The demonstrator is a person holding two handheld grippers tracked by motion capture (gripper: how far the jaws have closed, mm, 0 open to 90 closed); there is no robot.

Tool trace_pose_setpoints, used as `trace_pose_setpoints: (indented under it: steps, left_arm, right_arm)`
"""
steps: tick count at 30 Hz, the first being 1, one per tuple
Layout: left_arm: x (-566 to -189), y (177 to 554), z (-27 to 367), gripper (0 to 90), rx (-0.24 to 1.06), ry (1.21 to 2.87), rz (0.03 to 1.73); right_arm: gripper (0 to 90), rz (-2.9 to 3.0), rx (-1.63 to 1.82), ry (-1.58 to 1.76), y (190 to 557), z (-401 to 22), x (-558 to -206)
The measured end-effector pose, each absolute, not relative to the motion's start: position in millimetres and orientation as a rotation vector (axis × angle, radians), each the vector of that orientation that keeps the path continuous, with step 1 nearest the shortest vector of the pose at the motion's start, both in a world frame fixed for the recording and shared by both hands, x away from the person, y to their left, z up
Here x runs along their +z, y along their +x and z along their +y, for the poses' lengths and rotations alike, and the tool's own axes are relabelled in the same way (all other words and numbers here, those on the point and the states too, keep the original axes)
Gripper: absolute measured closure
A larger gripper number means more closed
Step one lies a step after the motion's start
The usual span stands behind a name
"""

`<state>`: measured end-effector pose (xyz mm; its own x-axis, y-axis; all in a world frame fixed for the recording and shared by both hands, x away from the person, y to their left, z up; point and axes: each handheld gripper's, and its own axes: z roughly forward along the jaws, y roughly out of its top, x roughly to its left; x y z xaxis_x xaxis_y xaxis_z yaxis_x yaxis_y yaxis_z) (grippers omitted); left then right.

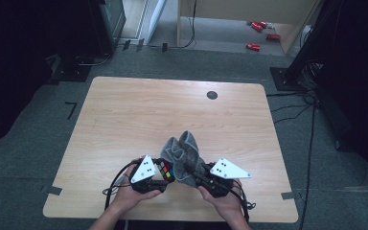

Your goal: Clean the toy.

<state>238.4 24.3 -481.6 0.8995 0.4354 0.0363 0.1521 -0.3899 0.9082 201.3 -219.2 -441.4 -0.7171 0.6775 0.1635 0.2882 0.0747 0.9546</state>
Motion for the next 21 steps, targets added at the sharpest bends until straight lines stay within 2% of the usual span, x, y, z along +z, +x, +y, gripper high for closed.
trace_pose_setpoints:
  steps: [3, 9, 16, 21]
  left_arm:
    - [-476.5, 231.7, 20.2, 34.2, 0.330, 1.949, 0.398]
    - [-473.9, 236.7, 28.4, 34.4, 0.350, 1.929, 0.441]
    - [-477.8, 232.5, 19.9, 34.4, 0.332, 1.962, 0.406]
    - [-473.7, 235.8, 28.5, 34.4, 0.325, 1.920, 0.440]
  right_arm:
    - [74.0, 2.072, 1.639, 0.983, 201.2, -210.4, -444.4]
    - [73.7, 2.026, 1.518, 1.153, 212.5, -226.8, -456.5]
    - [73.5, 2.080, 1.656, 1.028, 200.5, -207.0, -445.9]
    - [74.4, 2.027, 1.631, 1.144, 207.7, -220.8, -452.5]
